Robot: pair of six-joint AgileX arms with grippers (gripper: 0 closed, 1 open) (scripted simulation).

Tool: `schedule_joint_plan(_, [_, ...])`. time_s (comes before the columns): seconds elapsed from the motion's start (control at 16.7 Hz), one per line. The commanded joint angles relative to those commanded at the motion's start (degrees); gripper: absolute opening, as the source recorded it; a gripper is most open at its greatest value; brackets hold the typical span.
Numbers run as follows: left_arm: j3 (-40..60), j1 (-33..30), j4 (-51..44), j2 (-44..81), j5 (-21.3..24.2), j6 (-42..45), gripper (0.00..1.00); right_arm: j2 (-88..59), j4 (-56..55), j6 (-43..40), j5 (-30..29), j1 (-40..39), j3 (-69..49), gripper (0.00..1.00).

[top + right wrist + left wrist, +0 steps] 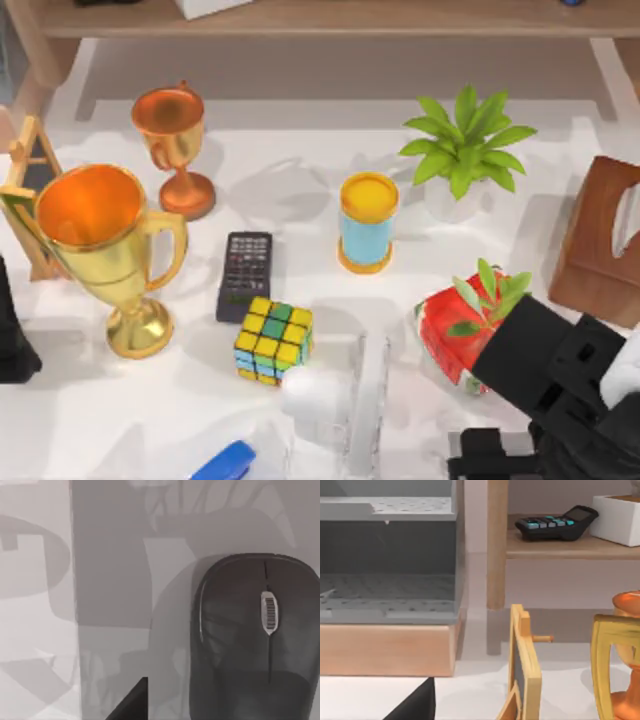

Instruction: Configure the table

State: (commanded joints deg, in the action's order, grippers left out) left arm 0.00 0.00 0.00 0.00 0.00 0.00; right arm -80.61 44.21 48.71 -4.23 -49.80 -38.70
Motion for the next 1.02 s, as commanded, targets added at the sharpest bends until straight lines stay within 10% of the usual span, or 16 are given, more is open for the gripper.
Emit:
schedule_joint_plan(0.66, [0.0, 0.0, 0.0, 0.0, 0.0, 0.0, 1.00, 1.1, -1.5, 0.4, 0.3, 1.2, -0.4, 1.00])
schedule_joint_plan(1.02, [0.0, 0.0, 0.0, 0.0, 0.0, 0.0, 1.00, 8.4, -18.1, 4.5, 3.1, 15.4, -2.5, 1.00])
